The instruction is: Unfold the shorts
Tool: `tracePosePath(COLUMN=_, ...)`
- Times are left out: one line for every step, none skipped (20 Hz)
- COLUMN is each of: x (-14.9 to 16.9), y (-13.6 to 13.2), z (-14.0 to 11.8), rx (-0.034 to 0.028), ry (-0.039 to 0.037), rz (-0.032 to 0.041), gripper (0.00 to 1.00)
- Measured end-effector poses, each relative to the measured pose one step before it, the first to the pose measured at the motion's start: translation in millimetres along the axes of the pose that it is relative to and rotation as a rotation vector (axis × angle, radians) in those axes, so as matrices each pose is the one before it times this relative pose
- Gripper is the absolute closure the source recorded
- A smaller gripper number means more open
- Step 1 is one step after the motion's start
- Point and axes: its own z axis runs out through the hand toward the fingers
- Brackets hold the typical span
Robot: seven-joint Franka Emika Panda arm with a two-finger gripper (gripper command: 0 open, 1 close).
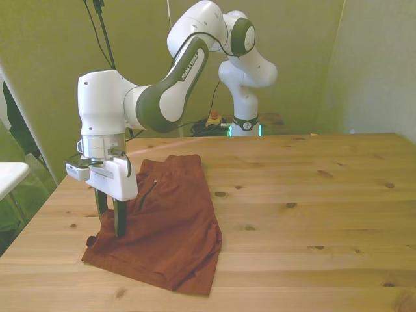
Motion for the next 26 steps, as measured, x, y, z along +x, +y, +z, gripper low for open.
tracePosePath(x=-0.23, y=-0.18, z=1.08, rx=-0.00052, ry=-0.00098, rz=-0.00034, gripper=1.00)
tracePosePath(x=-0.32, y=-0.11, z=1.11, rx=-0.00041, ry=-0.00107, rz=-0.00025, gripper=1.00)
tracePosePath(x=-0.43, y=-0.50, z=0.69, rx=0.00053, ry=-0.00112, rz=-0.00040, gripper=1.00)
tracePosePath(x=-0.45, y=-0.88, z=0.20, rx=0.00157, ry=-0.00126, rz=-0.00031, gripper=1.00)
tracePosePath(x=-0.27, y=-0.97, z=-0.12, rx=0.00170, ry=-0.00193, rz=0.00036, gripper=1.00)
tracePosePath(x=-0.23, y=-0.88, z=-0.27, rx=0.00123, ry=-0.00326, rz=0.00113, gripper=1.00)
tracePosePath(x=-0.11, y=-0.49, z=0.01, rx=0.00051, ry=-0.00133, rz=-0.00070, gripper=1.00)
tracePosePath(x=0.20, y=-0.23, z=0.31, rx=0.00022, ry=-0.00075, rz=-0.00048, gripper=1.00)
tracePosePath(x=0.15, y=-0.02, z=0.83, rx=-0.00072, ry=-0.00100, rz=-0.00065, gripper=1.00)
tracePosePath(x=0.16, y=0.33, z=1.45, rx=-0.00130, ry=-0.00062, rz=-0.00025, gripper=1.00)
tracePosePath(x=0.19, y=0.69, z=1.63, rx=-0.00152, ry=-0.00122, rz=-0.00094, gripper=1.00)
tracePosePath(x=0.06, y=0.54, z=1.44, rx=-0.00037, ry=-0.00215, rz=-0.00299, gripper=1.00)
tracePosePath(x=0.17, y=0.37, z=0.61, rx=0.00020, ry=-0.00144, rz=-0.00365, gripper=1.00)
tracePosePath(x=0.22, y=-0.13, z=-0.23, rx=0.00136, ry=-0.00068, rz=-0.00494, gripper=1.00)
tracePosePath(x=0.09, y=-0.56, z=-0.74, rx=0.00212, ry=-0.00017, rz=-0.00655, gripper=1.00)
tracePosePath(x=-0.55, y=-0.79, z=-0.73, rx=0.00221, ry=-0.00083, rz=-0.00822, gripper=1.00)
tracePosePath(x=-1.62, y=-1.62, z=-1.14, rx=0.00398, ry=-0.00242, rz=-0.00970, gripper=1.00)
tracePosePath(x=-2.35, y=-2.64, z=-2.70, rx=0.00671, ry=-0.00146, rz=-0.01151, gripper=1.00)
tracePosePath(x=-3.89, y=-3.91, z=-4.78, rx=0.01078, ry=-0.00153, rz=-0.01699, gripper=1.00)
tracePosePath(x=-5.15, y=-4.35, z=-5.79, rx=0.01259, ry=0.00094, rz=-0.02210, gripper=1.00)
tracePosePath(x=-6.94, y=-4.32, z=-6.40, rx=0.01366, ry=0.00109, rz=-0.02726, gripper=1.00)
tracePosePath(x=-8.84, y=-3.84, z=-6.25, rx=0.01349, ry=0.00212, rz=-0.02754, gripper=1.00)
tracePosePath(x=-11.20, y=-3.69, z=-5.96, rx=0.01231, ry=0.00328, rz=-0.02855, gripper=1.00)
tracePosePath(x=-12.74, y=-3.36, z=-5.35, rx=0.01196, ry=0.00594, rz=-0.02834, gripper=1.00)
tracePosePath(x=-14.10, y=-3.18, z=-5.03, rx=0.01015, ry=0.00621, rz=-0.02861, gripper=1.00)
tracePosePath(x=-15.19, y=-3.63, z=-4.72, rx=0.00873, ry=0.00416, rz=-0.03096, gripper=1.00)
